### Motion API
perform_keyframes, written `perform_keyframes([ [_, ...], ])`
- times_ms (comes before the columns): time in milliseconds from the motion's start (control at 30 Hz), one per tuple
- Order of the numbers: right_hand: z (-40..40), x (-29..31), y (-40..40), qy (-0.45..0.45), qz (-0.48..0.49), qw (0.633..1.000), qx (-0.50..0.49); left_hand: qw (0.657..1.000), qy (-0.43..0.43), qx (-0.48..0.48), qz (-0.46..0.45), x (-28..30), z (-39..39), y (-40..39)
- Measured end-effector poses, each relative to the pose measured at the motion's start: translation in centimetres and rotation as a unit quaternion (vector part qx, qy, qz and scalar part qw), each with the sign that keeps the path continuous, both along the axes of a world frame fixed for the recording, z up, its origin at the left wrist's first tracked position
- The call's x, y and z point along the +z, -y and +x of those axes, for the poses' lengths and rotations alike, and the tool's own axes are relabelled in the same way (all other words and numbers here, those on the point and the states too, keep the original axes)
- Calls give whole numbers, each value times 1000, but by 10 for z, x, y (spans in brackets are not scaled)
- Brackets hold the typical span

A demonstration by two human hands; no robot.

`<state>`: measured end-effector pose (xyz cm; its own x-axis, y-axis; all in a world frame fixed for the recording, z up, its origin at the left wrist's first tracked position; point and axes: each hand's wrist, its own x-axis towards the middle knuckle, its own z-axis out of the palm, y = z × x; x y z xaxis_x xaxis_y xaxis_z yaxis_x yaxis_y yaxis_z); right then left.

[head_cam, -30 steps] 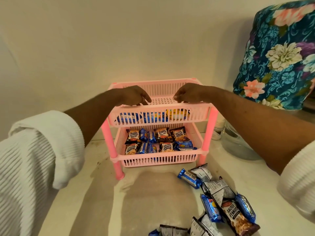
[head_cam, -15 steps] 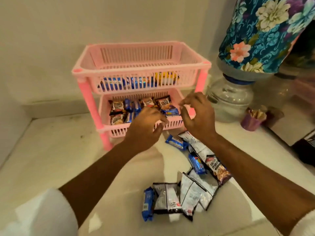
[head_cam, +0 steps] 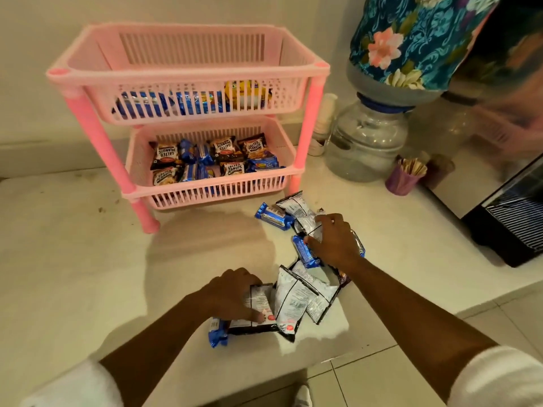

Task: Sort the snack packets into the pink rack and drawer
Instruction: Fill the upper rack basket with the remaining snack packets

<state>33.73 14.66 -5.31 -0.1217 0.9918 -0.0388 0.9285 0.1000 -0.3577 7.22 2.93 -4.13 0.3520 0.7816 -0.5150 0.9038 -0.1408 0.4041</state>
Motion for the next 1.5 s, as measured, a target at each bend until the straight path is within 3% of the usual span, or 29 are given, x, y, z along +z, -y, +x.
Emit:
perform_keyframes([
  [133,-2,3,-10,15,-35,999,-3,999,-16,44,6,-2,13,-3],
  [333,-7,3,-19,119,-81,988,53,995,-32,88,21,-1,24,-10],
  [633,-5,1,-31,56,-55,993,88,983,14,170,65,-2,24,-5],
  [867,-1,2,-42,-102,-65,992,39,964,54,230,122,3,17,-1],
  [967,5,8,-44,-219,-60,974,2,959,74,239,136,4,10,-2],
  [1067,6,22,-39,-349,-80,932,-63,964,47,225,130,8,7,-7],
  [1133,3,30,-35,-445,-127,882,-85,966,31,212,148,14,10,-15],
  [1233,-12,46,-24,-569,-175,800,-73,956,83,199,197,29,25,-31],
  [1333,-34,59,-12,-625,-175,759,-53,913,247,278,166,49,51,-49],
  [1433,-53,67,-3,-642,-155,750,-39,817,425,389,34,68,67,-62],
  [1500,-63,71,0,-649,-143,745,-43,768,482,422,-12,74,65,-66],
])
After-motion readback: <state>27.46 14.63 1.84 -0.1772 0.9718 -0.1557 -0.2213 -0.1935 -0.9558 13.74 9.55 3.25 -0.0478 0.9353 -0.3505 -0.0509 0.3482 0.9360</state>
